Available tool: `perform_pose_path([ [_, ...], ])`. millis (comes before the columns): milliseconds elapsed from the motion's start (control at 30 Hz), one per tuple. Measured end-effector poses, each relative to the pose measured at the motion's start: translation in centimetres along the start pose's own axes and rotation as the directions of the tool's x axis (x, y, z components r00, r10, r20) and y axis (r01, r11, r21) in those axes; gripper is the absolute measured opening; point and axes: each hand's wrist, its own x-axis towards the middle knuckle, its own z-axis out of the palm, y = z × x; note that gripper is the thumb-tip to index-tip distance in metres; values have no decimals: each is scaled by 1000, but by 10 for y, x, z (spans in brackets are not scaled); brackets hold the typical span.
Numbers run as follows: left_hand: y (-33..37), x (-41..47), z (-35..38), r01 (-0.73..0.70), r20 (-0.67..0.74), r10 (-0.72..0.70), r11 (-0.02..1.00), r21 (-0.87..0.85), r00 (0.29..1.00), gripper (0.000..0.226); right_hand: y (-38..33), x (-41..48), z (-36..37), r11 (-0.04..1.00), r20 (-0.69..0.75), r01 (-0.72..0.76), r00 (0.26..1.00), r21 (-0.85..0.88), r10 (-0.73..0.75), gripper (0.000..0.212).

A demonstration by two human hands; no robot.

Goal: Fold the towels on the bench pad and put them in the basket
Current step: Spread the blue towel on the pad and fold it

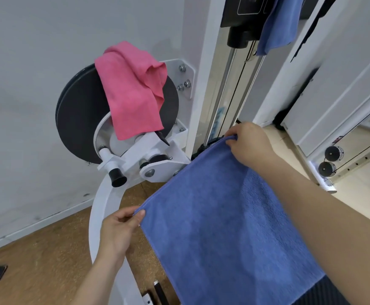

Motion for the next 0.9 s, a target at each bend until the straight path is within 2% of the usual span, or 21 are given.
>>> perform_pose_path([
  [100, 16, -10, -11, -38, 21, 39, 998, -53, 999, 16, -4, -30, -39, 988, 24, 8, 1000, 153, -12, 24],
  [200, 37, -21, -31, -45, 183, 85, 977, -210, 979, 49, 0, -75, -86, 943, 64, -35, 998, 331, 14, 27],
  [233, 45, -26, -37, -55, 224, 113, 966, -252, 968, 53, 2, -92, -100, 926, 82, -55, 996, 373, 26, 26],
  [267, 54, -32, -41, -57, 254, 132, 957, -283, 958, 45, 4, -110, -112, 912, 100, -70, 994, 405, 32, 25],
  [333, 70, -41, -45, -79, 254, 173, 937, -340, 951, 12, 5, -149, -133, 882, 131, -91, 991, 462, 33, 23],
  [367, 80, -46, -46, -112, 232, 189, 944, -309, 954, 20, 5, -169, -142, 853, 146, -105, 989, 511, 34, 22],
  [467, 114, -70, -40, -264, 220, 299, 949, -175, 929, 22, 4, -226, -165, 693, 204, -170, 978, 700, 34, 13],
  [567, 149, -100, -28, -381, 195, 400, 915, -131, 895, 21, 3, -276, -182, 487, 238, -197, 971, 851, -24, 4],
  [667, 180, -130, -13, -470, 183, 482, 876, -104, 857, 22, 6, -317, -194, 289, 249, -222, 967, 931, -61, 9],
  [767, 199, -146, 8, -553, 195, 549, 832, -38, 813, 22, 16, -349, -197, 107, 233, -232, 972, 967, 2, 14],
  [833, 204, -151, 31, -587, 220, 573, 809, 0, 790, 20, 26, -365, -194, 98, 230, -238, 969, 966, 86, 14],
  [900, 199, -150, 55, -613, 274, 576, 787, 68, 770, 16, 42, -377, -183, 217, 233, -280, 948, 935, 216, 25],
])
